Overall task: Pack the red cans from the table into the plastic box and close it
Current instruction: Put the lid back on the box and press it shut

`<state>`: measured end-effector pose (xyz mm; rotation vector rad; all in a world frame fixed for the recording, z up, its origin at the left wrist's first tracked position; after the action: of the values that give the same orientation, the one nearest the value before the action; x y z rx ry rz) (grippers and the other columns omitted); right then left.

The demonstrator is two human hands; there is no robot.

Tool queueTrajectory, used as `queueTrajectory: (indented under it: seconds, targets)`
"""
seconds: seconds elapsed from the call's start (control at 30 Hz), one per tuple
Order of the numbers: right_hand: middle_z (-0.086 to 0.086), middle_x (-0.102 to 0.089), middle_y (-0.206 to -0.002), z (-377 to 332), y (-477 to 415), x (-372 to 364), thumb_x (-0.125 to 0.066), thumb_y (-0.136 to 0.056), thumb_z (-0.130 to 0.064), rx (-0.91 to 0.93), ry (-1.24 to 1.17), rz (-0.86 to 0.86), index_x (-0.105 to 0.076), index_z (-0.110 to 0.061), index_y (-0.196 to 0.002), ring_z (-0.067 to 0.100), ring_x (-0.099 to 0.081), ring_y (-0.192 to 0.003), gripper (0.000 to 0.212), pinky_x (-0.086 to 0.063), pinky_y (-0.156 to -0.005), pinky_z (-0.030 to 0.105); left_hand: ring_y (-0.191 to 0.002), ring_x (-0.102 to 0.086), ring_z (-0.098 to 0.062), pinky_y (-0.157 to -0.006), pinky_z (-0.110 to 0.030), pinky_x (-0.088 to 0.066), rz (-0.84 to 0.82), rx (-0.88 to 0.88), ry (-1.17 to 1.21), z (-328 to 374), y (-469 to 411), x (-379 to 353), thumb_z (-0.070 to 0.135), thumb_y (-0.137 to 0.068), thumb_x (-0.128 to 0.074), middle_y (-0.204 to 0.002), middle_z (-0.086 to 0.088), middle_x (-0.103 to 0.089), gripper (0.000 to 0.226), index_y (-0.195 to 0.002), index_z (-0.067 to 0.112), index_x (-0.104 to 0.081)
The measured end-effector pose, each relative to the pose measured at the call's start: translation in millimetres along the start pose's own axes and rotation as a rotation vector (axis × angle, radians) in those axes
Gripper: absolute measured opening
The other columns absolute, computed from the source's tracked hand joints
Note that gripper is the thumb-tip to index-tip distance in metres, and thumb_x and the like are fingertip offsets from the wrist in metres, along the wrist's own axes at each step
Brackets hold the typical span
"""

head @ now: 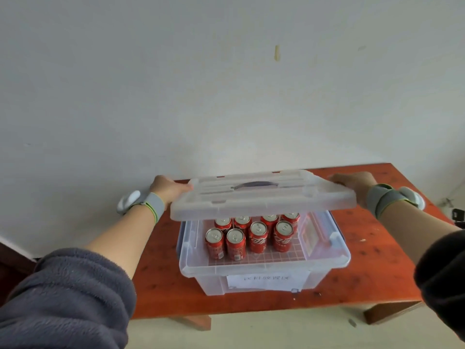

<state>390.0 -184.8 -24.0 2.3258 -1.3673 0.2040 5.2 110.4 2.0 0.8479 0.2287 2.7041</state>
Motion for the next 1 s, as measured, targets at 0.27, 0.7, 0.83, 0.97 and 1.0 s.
queueTrajectory:
  seconds: [0.27,0.7,0.83,0.97,1.0]
  targets:
    - [0.004,-0.065,-0.053,18,28,-3,-0.082,-0.069,-0.042,0.075,0.585,-0.022,-0.063,-0.004,-0.056,0.024,-0.061,-0.05,0.044,-0.053,-0.05,0.032,-0.071,-0.07,-0.034,-0.056,-0.046,-0.062,-0.134,0.037,-0.53,-28,26,-25,0.024,-0.071,-0.08,-0.09,-0.018,-0.068,0.04,-0.093,-0.003,-0.06]
    - [0.005,-0.064,-0.065,54,33,-13,-0.077,-0.07,-0.047,0.002,0.686,-0.117,-0.062,-0.007,-0.067,0.023,-0.059,-0.057,0.042,-0.048,-0.053,0.03,-0.099,-0.063,-0.038,-0.082,-0.039,-0.053,-0.087,0.007,-0.596,-73,23,-45,0.036,-0.084,-0.062,-0.109,-0.022,-0.067,0.042,-0.104,-0.001,-0.061]
    - [0.001,-0.069,-0.08,81,27,-11,-0.079,-0.065,-0.055,-0.18,0.424,-0.207,-0.066,-0.013,-0.084,0.022,-0.066,-0.073,0.048,-0.056,-0.066,0.037,-0.123,-0.051,-0.039,-0.098,-0.041,-0.042,-0.127,0.164,-0.357,-102,22,-56,0.055,-0.089,-0.051,-0.137,-0.021,-0.05,0.073,-0.136,0.0,-0.041]
    - [0.008,-0.069,-0.101,80,21,-11,-0.085,-0.061,-0.051,-0.161,0.382,-0.193,-0.053,-0.004,-0.125,0.024,-0.07,-0.071,0.086,-0.058,-0.056,0.036,-0.121,-0.052,-0.039,-0.095,-0.043,-0.044,-0.026,0.182,-0.315,-108,19,-49,0.062,-0.077,-0.062,-0.135,-0.021,-0.052,0.087,-0.134,0.0,-0.042]
    - [0.009,-0.067,-0.104,78,20,-13,-0.085,-0.063,-0.047,-0.136,0.371,-0.173,-0.048,-0.005,-0.131,0.026,-0.07,-0.073,0.088,-0.059,-0.061,0.039,-0.113,-0.057,-0.038,-0.089,-0.042,-0.046,0.008,0.167,-0.309,-107,18,-46,0.061,-0.074,-0.067,-0.127,-0.021,-0.057,0.082,-0.127,0.0,-0.048]
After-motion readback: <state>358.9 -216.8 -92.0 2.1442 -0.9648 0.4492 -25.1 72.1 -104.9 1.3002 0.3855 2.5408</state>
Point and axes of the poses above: each hand's wrist, its own y-axis away from the middle knuckle, its own x-axis out of the back of the hand, z = x × y, the point moved 4 cm from there along -y, towards the middle knuckle
